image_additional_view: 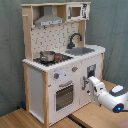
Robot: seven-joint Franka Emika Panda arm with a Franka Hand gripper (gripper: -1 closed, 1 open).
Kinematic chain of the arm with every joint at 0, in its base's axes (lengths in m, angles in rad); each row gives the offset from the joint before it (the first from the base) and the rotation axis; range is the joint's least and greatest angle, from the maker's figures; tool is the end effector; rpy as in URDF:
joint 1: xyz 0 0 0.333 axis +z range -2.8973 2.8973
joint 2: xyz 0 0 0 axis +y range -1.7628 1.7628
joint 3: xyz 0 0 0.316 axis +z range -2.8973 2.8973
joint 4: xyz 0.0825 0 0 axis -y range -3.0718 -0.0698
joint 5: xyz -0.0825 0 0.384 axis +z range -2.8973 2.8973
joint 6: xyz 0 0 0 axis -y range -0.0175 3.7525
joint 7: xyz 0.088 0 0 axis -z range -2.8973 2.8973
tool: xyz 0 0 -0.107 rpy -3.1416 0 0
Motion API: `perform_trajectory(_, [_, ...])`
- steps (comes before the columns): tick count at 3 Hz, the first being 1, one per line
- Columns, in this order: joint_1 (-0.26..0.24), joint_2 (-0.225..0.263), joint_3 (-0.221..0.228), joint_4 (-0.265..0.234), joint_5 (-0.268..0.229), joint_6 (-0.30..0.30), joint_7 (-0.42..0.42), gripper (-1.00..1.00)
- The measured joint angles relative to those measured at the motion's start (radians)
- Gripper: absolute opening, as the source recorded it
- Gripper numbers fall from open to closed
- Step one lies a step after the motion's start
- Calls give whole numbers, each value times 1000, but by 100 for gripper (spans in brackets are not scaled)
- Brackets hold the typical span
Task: Play with the kitchen
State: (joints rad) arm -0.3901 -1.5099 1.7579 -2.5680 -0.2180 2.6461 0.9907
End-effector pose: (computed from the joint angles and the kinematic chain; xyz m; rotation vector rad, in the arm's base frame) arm 0.2219 0.3917 0.2390 1.6574 0.5755 1.4642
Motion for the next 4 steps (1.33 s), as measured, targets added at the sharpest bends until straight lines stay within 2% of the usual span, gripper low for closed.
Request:
perform_trajectory(2, [41, 0, -56, -2, -14, -14, -199, 100])
perform_trajectory(4, [62, 2, -125, 2, -64, 8, -403, 100])
